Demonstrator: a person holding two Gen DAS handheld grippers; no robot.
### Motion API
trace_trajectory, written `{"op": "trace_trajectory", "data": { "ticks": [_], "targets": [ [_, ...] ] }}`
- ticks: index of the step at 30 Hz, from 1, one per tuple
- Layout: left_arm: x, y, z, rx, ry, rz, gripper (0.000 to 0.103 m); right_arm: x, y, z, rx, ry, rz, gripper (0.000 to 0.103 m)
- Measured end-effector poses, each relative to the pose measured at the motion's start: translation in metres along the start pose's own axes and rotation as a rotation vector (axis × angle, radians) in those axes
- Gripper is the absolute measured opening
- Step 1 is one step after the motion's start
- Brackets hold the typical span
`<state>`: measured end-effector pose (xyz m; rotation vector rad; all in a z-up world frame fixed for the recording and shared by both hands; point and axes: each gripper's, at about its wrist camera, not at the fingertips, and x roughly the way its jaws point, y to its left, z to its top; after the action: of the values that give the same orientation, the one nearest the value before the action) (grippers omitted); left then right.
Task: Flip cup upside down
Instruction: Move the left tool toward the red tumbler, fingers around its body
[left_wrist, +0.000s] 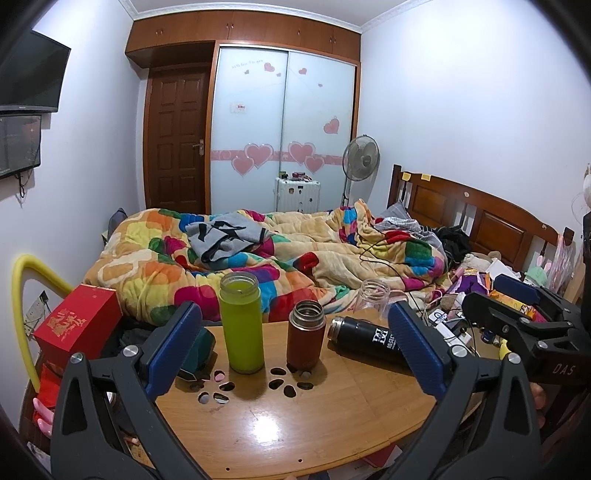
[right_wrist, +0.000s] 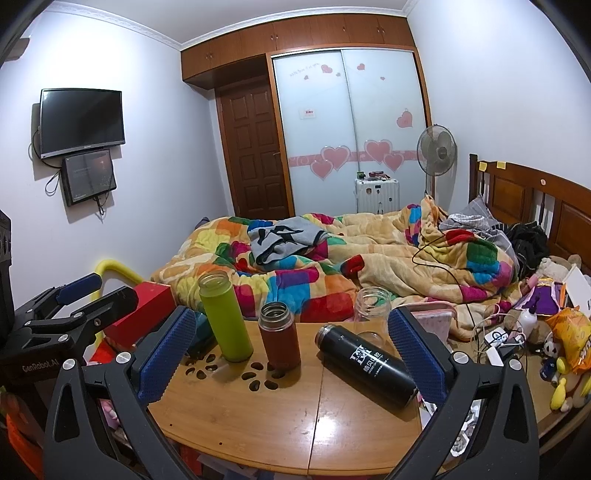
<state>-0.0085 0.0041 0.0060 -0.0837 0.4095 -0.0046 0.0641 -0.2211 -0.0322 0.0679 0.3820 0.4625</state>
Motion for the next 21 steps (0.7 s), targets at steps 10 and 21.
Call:
{"op": "trace_trajectory", "data": {
  "ticks": [10,21],
  "targets": [
    [0.082,-0.004,-0.031,-0.034,0.189,-0.087,0.102,0.019,-0.022,-0.015,0.034,0.058,-0.031,0.103],
    [0.214,-0.012,-0.070,-0.031,0.336,-0.010,0.090,0.044,-0.065,-0.042,0.110,0.159,-0.044,0.103]
  ]
}}
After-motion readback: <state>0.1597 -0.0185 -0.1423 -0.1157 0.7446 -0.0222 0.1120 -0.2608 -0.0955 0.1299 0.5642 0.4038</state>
